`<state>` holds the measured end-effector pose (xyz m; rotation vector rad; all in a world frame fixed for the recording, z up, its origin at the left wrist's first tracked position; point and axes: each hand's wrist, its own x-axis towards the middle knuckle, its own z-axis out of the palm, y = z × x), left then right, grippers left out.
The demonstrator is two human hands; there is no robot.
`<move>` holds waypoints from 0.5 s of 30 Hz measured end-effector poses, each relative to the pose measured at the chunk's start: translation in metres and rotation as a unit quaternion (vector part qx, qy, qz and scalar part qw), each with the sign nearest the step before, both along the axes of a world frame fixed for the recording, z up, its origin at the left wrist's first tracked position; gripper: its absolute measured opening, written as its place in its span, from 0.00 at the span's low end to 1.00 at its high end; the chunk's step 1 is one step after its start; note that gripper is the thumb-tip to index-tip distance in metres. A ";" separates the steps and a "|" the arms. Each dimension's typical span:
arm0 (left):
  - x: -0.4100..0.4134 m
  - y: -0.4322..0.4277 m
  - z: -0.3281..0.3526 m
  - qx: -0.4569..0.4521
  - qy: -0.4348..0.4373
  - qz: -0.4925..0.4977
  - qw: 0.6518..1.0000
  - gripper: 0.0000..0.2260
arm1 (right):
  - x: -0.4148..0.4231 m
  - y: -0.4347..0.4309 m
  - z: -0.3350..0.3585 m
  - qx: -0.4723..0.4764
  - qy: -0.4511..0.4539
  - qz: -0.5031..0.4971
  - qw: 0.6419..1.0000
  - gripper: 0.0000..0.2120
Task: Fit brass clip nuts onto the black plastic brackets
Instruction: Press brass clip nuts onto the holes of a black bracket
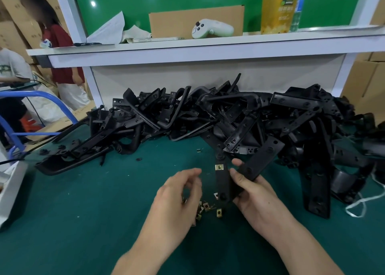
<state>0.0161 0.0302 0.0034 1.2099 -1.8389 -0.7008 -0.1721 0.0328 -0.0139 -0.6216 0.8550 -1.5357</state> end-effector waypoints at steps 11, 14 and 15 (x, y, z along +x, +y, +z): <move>-0.006 0.000 -0.016 -0.108 -0.356 -0.096 0.923 0.29 | -0.004 -0.002 -0.001 0.014 -0.067 -0.011 0.998 0.19; -0.013 0.001 -0.017 -0.123 -0.346 -0.098 0.925 0.23 | -0.005 -0.002 -0.002 0.016 -0.073 -0.015 0.997 0.18; -0.014 0.002 -0.018 -0.126 -0.340 -0.103 0.926 0.21 | -0.005 -0.002 -0.002 0.016 -0.072 -0.016 0.997 0.18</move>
